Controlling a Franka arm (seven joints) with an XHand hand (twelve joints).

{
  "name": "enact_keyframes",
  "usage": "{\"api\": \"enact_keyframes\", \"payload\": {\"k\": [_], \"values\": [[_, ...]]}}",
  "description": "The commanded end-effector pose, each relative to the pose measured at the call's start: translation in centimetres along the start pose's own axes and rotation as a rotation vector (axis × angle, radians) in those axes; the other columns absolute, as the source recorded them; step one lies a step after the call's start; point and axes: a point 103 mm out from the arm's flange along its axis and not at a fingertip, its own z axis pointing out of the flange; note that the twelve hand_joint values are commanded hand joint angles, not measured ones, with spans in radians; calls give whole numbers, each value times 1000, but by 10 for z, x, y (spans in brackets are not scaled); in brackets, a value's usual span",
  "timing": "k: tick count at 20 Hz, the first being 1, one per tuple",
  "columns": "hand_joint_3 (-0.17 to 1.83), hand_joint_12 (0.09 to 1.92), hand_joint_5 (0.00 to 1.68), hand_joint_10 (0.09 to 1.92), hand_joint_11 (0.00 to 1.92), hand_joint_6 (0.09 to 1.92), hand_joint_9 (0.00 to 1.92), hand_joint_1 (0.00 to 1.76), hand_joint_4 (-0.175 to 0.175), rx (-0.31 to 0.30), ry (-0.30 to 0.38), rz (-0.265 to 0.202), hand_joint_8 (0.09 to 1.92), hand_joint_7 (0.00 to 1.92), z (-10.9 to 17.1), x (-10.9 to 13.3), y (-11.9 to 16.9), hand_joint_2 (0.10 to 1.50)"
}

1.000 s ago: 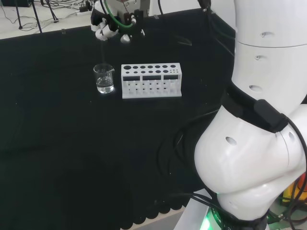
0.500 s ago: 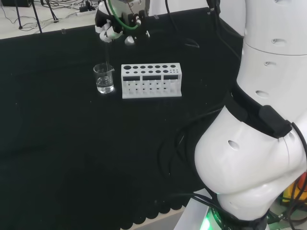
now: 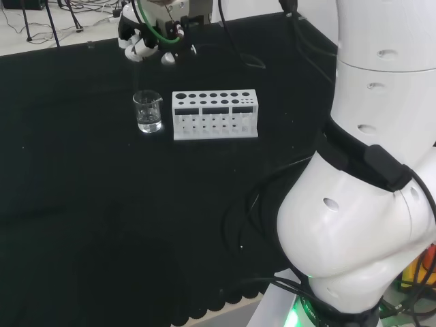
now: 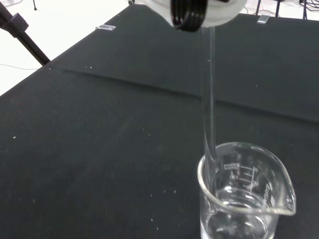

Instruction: Stir in the beaker to the left of the white test tube rack with the glass rod.

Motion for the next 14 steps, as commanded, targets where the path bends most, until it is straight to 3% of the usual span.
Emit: {"api": "enact_keyframes", "payload": {"k": [1,9,14], "values": [[298,668,1054,840,1648,630,1674,1297,-175,-2,1,-3,1117,1127,3,-5,12,926],[294,668,1056,840,1648,627,1673,1297,-175,-8,-8,50,1117,1127,-4,-35,-10,927],[292,669,1058,841,1648,624,1673,1297,-175,-4,0,43,1118,1126,-5,-30,-19,928]]}}
